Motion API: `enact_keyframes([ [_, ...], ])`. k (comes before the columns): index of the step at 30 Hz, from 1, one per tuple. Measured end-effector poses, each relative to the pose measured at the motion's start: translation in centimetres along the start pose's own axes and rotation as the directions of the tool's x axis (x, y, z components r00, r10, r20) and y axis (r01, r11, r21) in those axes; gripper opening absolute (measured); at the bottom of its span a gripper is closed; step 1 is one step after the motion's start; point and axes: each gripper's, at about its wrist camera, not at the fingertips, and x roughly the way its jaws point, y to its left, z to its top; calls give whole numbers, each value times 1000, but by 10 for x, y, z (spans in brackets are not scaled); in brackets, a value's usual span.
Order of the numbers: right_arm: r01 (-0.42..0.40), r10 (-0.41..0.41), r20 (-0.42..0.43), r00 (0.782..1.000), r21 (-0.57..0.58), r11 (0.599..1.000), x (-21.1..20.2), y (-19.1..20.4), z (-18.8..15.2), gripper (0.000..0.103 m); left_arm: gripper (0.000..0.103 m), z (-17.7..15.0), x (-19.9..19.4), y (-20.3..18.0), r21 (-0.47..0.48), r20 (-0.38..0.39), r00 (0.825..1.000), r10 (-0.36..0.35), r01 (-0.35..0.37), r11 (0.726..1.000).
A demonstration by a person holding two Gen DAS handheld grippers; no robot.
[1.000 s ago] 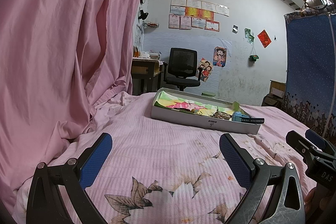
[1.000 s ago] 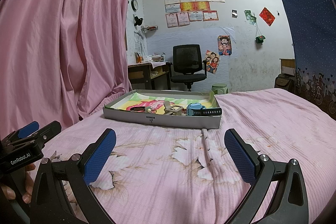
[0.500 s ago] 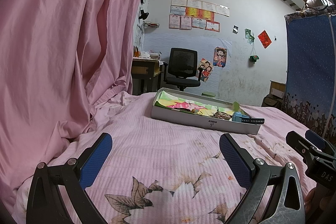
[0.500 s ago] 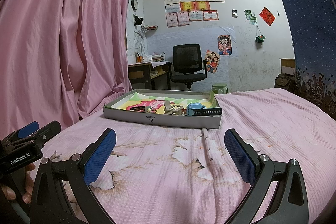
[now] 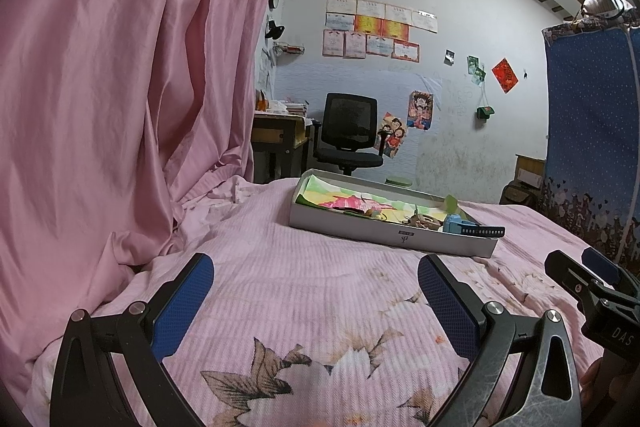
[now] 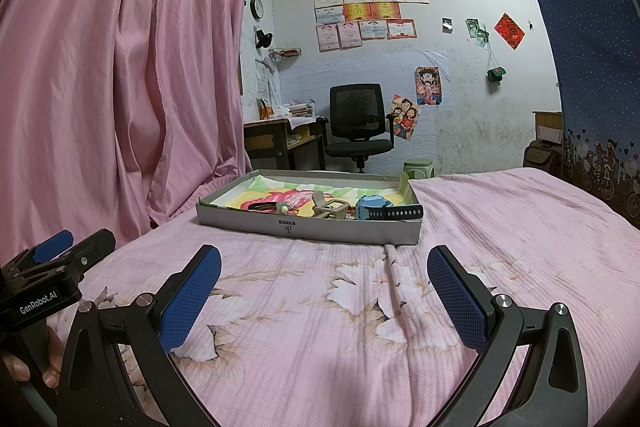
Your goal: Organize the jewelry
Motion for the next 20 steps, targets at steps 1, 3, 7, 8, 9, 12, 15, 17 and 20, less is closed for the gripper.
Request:
enact_keyframes([
  [1, 0, 0, 0, 1000, 0, 1000, 0, 0, 0, 102, 103, 1, 1, 1, 1, -1, 1000, -1, 1, 1000],
  [3, 0, 0, -1, 1000, 0, 1000, 0, 0, 0, 102, 103, 1, 1, 2, 1, 4, 1000, 5, -5, 1000],
  [7, 0, 0, 0, 1000, 0, 1000, 0, 0, 0, 102, 103, 1, 2, 3, 7, 7, 1000, 0, 0, 1000],
  [8, 0, 0, 0, 1000, 0, 1000, 0, 0, 0, 102, 103, 1, 1, 2, 11, 9, 1000, 0, 0, 1000],
  [9, 0, 0, 0, 1000, 0, 1000, 0, 0, 0, 102, 103, 1, 2, 3, 16, 11, 1000, 1, -2, 1000],
  [12, 0, 0, -1, 1000, 0, 1000, 0, 0, 0, 102, 103, 2, 3, 3, 24, 18, 1000, 6, -6, 1000],
  [15, 0, 0, 0, 1000, 0, 1000, 0, 1, 0, 102, 103, 4, 7, 7, 26, 18, 1000, 6, -7, 1000],
  [17, 0, 0, -2, 1000, 0, 1000, 0, 0, 0, 102, 103, 3, 6, 7, 25, 18, 1000, 4, -4, 1000],
  [20, -1, 1, -7, 1000, 3, 1000, 1, 0, 0, 102, 103, 2, 7, 5, 29, 16, 1000, 1, -1, 1000],
])
